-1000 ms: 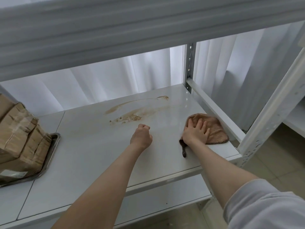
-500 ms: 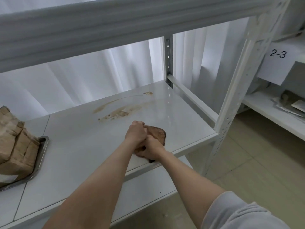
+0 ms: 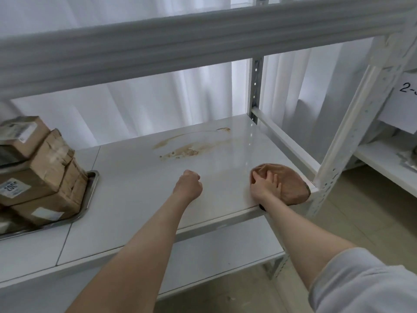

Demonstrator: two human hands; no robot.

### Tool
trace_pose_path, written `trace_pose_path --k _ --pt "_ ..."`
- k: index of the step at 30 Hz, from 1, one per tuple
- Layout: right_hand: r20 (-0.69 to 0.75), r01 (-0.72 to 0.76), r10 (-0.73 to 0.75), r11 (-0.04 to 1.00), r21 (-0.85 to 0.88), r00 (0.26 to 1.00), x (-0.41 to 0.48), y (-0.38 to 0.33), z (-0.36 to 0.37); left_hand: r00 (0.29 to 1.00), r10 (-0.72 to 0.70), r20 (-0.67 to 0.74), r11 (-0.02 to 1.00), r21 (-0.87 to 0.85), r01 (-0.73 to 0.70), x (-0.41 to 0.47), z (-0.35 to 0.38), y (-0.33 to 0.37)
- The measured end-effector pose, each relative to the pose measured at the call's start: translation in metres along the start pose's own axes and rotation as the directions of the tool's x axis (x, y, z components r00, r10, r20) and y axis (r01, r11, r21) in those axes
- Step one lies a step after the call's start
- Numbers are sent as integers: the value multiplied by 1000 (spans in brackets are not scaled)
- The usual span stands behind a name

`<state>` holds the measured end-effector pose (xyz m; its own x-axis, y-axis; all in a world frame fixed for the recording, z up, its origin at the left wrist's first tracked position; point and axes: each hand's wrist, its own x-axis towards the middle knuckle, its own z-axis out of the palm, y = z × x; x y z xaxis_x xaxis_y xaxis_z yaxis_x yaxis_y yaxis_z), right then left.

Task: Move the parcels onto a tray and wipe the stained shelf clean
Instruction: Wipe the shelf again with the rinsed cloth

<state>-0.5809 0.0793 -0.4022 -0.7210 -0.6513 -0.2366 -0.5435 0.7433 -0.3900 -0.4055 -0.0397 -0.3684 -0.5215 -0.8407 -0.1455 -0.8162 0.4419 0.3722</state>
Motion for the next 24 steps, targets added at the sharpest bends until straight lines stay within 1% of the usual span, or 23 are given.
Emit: trace_pose_path --k 2,4,6,9,13,16,18,19,21,22,24 --pt "75 140 -139 990 -10 987 -9 -33 15 999 -31 -18 999 -10 31 -6 -7 -16" --pt "145 267 -264 964 -1 953 -21 -72 34 998 -57 -34 998 -19 57 -15 -19 -34" --pt "225 377 -369 926 11 902 -36 -111 53 994 -97 -46 995 -38 95 -24 -29 -55" --pt "319 523 -498 853 8 807 -59 -164 81 979 -193 -67 980 -63 189 -42 -49 -96" --pt "404 661 -617 749 38 676 -93 -222 117 938 -328 -107 942 -116 316 -70 -69 -152" --pt "469 759 -700 645 90 539 -125 -258 142 909 -389 -152 919 -128 372 -86 -78 -190" --pt "486 798 -744 585 143 458 -146 -276 153 891 -422 -170 905 -138 403 -92 -81 -207" --pt "481 796 -759 577 183 439 -152 -281 155 886 -431 -172 901 -137 411 -92 -82 -214" --pt "466 764 -770 590 261 435 -151 -285 153 884 -433 -178 900 -136 413 -88 -83 -221" --pt "460 765 -774 587 264 435 -147 -283 151 887 -425 -182 904 -135 405 -85 -83 -221" --pt "423 795 -784 571 205 454 -130 -276 145 907 -383 -173 922 -122 366 -74 -84 -215"
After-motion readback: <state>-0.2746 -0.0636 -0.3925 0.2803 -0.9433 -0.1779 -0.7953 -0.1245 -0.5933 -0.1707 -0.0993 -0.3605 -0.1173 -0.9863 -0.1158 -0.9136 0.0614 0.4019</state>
